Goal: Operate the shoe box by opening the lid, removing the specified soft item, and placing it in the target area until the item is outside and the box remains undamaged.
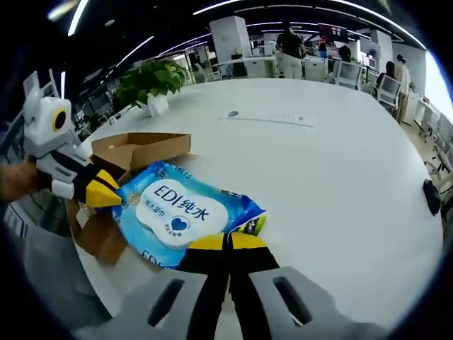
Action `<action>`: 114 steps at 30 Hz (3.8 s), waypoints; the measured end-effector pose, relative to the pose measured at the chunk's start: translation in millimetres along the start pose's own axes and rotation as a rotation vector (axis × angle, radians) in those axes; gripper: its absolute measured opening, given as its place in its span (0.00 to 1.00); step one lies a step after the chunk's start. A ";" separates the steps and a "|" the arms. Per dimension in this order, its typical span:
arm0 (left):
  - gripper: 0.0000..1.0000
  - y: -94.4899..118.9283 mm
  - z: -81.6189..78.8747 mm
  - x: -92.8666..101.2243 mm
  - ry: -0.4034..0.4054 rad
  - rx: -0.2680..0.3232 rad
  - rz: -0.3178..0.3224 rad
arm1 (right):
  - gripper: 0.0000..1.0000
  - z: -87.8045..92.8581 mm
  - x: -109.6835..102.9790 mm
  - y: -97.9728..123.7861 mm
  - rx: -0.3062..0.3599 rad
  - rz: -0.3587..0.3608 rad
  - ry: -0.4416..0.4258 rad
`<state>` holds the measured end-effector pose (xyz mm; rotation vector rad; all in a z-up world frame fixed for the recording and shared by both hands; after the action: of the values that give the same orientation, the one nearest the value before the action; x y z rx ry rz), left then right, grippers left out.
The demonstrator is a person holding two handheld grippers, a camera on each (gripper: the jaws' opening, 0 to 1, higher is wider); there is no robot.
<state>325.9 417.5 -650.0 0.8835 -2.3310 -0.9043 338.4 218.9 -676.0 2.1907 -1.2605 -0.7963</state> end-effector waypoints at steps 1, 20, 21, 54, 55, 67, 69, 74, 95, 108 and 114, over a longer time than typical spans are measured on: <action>0.00 -1.4 0.1 -0.5 -0.008 -0.006 -0.003 | 0.00 0.1 1.2 -2.4 0.001 -0.002 -0.002; 0.01 -15.3 1.4 -3.8 -0.088 -0.068 -0.031 | 0.00 12.3 9.5 -23.2 -0.014 -0.002 -0.021; 0.01 -15.9 2.0 -2.7 -0.094 -0.072 -0.033 | 0.00 13.0 9.6 -23.8 -0.016 0.000 -0.019; 0.09 -16.9 13.5 7.8 -0.247 -0.135 -0.052 | 0.00 20.7 12.8 -26.0 0.022 0.040 -0.111; 0.09 -15.6 13.2 8.0 -0.247 -0.130 -0.055 | 0.00 20.7 12.4 -25.7 0.022 0.041 -0.111; 0.18 5.7 8.8 7.8 -0.198 -0.057 -0.052 | 0.05 19.8 12.9 -17.6 0.031 0.036 -0.107; 0.19 10.5 7.8 7.6 -0.187 -0.039 -0.052 | 0.06 20.5 14.2 -14.3 0.028 0.034 -0.117; 0.21 20.3 6.3 7.9 -0.165 -0.008 -0.049 | 0.09 19.3 13.0 -4.4 0.036 0.045 -0.101; 0.25 64.9 24.8 -17.5 -0.101 0.056 -0.091 | 0.20 -2.8 -14.6 39.4 0.033 0.022 0.048; 0.26 87.8 51.0 -40.3 -0.129 0.019 -0.081 | 0.21 -30.4 -52.9 50.5 0.038 -0.054 0.185; 0.26 93.8 64.9 -49.7 -0.160 -0.013 -0.060 | 0.21 -39.8 -74.7 47.0 0.035 -0.109 0.266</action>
<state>282.0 533.0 -635.4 0.9102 -2.4414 -1.0481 307.6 268.1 -598.6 2.3193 -1.0385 -0.5038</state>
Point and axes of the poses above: the point that each gripper's makers call its tool centre point, and the gripper's own axes: y roughly backward along the fingers, x roughly to its right, z roughly out of its underside, the point moved 7 cm from there along y, roughly backward along the fingers, and after that the axes turned 4 degrees about -y, right-handed, at the moved point
